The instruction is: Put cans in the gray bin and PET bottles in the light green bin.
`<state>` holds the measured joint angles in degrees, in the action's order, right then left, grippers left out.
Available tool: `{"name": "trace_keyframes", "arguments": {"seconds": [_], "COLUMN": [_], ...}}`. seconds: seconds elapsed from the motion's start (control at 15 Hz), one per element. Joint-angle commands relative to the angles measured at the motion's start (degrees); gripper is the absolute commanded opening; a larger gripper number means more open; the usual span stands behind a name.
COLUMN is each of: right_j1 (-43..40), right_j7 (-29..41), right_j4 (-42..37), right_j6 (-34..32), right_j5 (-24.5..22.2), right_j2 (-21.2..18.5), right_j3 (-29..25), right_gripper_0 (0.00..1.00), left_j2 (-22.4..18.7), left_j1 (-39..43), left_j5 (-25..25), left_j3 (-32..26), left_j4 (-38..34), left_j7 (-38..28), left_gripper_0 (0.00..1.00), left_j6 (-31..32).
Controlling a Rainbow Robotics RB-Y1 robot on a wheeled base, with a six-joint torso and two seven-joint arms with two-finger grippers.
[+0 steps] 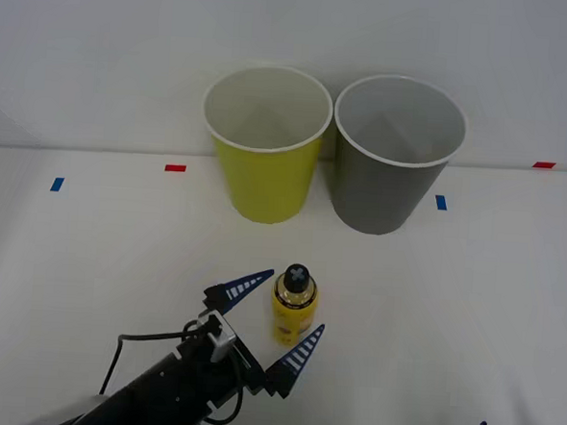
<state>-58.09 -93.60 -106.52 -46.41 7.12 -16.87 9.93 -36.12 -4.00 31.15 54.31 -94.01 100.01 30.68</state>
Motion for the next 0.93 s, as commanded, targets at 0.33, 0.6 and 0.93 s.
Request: {"name": "trace_keyframes", "arguments": {"seconds": [0.33,0.6,0.93], "right_j1": [0.0,0.0,0.0], "right_j7": [0.0,0.0,0.0], "right_j4": [0.0,0.0,0.0], "right_j6": [0.0,0.0,0.0], "right_j5": [0.0,0.0,0.0], "right_j2": [0.0,0.0,0.0], "right_j3": [0.0,0.0,0.0], "right_gripper_0": [1.0,1.0,1.0], "left_j2": [2.1,3.07,4.12], "left_j1": [-3.2,-4.34,-5.4], "left_j5": [1.02,1.02,1.37], "left_j3": [0.09,0.09,0.09], "left_j4": [1.11,1.28,2.51], "left_j7": [0.0,-0.17,-0.35], "left_gripper_0": [1.0,1.0,1.0], "left_j6": [-2.73,-4.66,-5.63]}}
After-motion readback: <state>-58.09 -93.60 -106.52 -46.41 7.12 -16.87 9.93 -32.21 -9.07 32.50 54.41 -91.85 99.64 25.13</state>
